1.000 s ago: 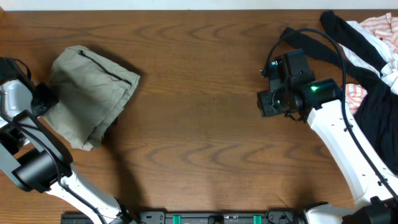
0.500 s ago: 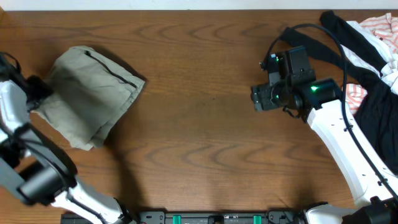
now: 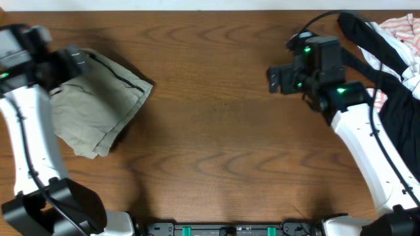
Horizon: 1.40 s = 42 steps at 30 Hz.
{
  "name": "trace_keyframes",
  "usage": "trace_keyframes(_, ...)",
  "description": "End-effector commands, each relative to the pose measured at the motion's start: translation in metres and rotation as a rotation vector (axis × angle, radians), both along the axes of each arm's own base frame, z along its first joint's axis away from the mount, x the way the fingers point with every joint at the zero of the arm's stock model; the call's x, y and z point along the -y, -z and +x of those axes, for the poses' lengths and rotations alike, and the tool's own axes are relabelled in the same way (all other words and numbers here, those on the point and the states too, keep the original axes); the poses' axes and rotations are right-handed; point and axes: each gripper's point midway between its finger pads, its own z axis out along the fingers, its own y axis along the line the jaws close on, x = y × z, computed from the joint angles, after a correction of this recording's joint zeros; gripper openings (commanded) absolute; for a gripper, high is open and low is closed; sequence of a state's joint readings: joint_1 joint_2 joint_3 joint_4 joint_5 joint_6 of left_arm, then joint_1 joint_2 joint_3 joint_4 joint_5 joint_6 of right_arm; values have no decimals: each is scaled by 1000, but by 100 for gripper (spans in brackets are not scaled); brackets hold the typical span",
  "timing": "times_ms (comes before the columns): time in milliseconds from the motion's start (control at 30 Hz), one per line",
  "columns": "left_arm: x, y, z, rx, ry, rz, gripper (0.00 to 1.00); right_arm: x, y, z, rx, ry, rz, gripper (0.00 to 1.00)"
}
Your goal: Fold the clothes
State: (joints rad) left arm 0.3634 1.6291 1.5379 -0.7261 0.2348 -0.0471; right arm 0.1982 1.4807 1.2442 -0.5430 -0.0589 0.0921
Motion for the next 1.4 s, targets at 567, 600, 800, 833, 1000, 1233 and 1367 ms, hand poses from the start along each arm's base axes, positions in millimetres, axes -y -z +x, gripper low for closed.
trace_keyframes(567,132,-40,-44,31,365,25,98,88,-57,-64,55,242,6,99)
trace_keyframes(600,136,-44,-52,56,375,31,98,87,-61,-73,74,238,8,99)
trace_keyframes(800,165,-45,-113,219,449,63,98,83,-56,-129,156,224,19,99)
trace_keyframes(833,168,-41,-126,244,459,67,98,83,-53,-137,167,223,21,99)
trace_keyframes(1000,170,-18,-164,312,466,81,98,84,-26,-176,167,222,21,99)
trace_keyframes(1233,169,13,-200,168,470,50,98,83,10,-207,-7,233,19,99)
trace_keyframes(1367,169,24,-210,107,471,37,98,83,15,-212,-36,233,15,99)
